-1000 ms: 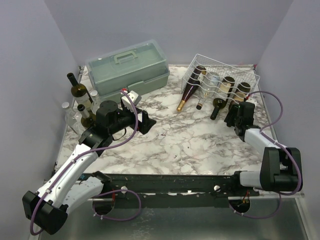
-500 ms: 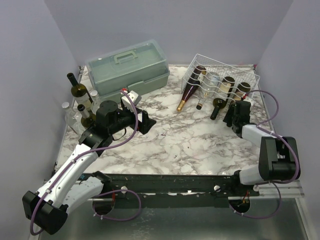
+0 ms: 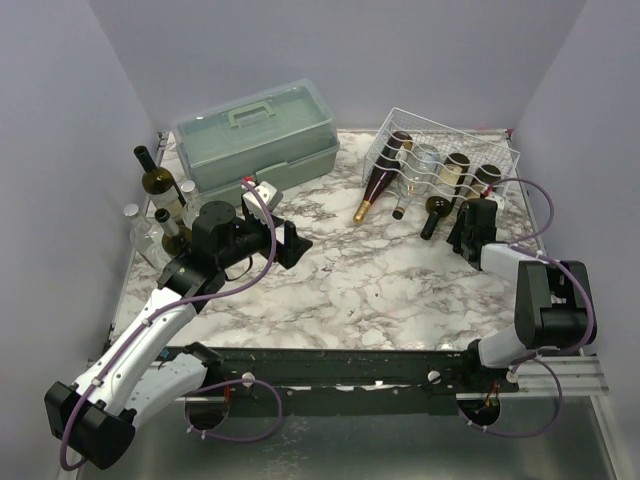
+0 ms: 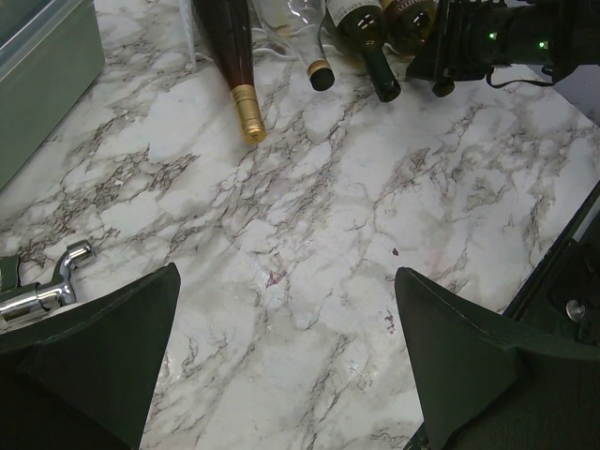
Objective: Take the wine bottle off the wine rack
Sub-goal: Pick up the wine bottle from the wine rack.
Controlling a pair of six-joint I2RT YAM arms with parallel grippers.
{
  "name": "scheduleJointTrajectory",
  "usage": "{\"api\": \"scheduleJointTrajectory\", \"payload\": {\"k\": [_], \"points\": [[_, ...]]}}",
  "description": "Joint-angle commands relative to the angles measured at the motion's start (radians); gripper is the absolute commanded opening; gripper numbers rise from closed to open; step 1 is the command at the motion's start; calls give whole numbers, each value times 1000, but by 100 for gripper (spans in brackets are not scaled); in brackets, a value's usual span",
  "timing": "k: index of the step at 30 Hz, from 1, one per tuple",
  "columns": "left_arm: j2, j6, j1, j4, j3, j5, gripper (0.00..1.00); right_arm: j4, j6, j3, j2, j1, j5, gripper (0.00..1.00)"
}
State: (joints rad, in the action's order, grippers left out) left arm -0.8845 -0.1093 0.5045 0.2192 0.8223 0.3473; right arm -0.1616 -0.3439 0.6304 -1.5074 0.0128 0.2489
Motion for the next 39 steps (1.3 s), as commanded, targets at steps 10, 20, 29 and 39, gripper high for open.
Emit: {"api": "scheduleJointTrajectory", "payload": {"k": [10, 20, 29, 39], "points": [[15, 17, 5, 3, 5, -15, 99, 30, -31, 48, -53, -5, 36, 28], [19, 20, 5, 4, 5, -21, 99, 62, -62, 55, -7, -4, 10, 0], [22, 23, 5, 5, 5, -25, 99, 132, -105, 64, 64, -5, -53, 0], [14, 20, 5, 4, 6, -18, 99, 353, -138, 119, 101, -6, -107, 0]]}}
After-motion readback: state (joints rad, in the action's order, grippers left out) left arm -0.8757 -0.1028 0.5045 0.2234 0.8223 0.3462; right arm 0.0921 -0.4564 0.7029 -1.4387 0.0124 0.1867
